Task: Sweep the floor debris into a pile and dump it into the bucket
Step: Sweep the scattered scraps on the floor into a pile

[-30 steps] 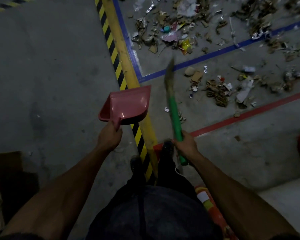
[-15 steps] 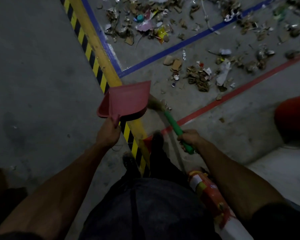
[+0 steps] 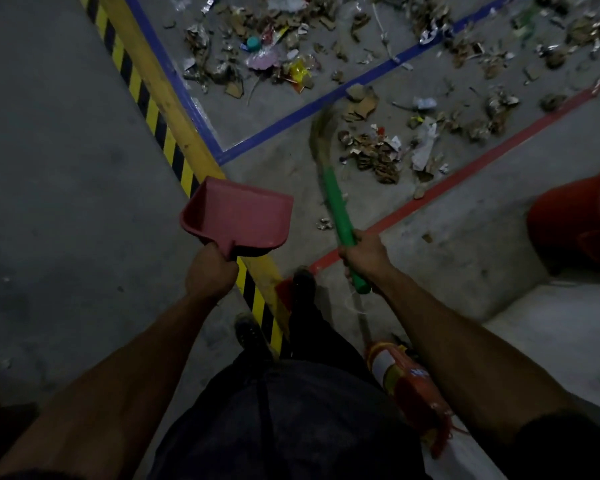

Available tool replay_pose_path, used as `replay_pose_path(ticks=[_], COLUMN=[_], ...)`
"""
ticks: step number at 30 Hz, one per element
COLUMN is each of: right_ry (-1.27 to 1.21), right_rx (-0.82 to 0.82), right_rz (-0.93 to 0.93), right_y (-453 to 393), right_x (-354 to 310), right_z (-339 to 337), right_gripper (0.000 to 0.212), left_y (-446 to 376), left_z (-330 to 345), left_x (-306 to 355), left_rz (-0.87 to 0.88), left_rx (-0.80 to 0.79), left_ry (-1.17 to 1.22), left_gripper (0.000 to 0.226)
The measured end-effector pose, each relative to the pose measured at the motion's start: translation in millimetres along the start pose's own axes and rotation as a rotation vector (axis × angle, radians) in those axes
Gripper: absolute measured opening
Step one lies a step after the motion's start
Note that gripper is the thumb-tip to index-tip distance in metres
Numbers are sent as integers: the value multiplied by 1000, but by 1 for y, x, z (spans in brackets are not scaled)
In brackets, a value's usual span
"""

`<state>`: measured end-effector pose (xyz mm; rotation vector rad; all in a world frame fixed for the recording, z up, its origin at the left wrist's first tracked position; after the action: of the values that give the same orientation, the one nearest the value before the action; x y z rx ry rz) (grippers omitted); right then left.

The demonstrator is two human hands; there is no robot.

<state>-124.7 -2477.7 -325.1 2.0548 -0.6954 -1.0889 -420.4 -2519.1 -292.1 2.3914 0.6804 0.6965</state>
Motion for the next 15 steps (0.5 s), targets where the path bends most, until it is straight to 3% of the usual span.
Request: replay_pose_path(ticks=[9, 15], right_ry=[182, 187], right_rx=[-240, -107], right_rz=[128, 227], right_y=[30, -3], right_x=[66, 104], right_z=[13, -44], right_gripper=[43, 36], left_y=[-1, -2], left_z=[7, 17], left_x=[13, 15], left_rz=[-42, -67], left_rx=[-77, -99], left_ry=[-14, -12], left_gripper=[42, 52])
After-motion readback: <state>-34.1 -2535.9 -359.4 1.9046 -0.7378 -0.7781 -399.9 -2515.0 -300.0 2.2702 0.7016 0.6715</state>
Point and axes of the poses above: each hand's wrist, its own y-axis away from the middle knuckle, its own z-axis out of the palm, x = y × z, the point moved 7 cm from there along -y, towards the middle knuckle, and after that the axes turned 1 degree about -y, right-handed, at the moved point
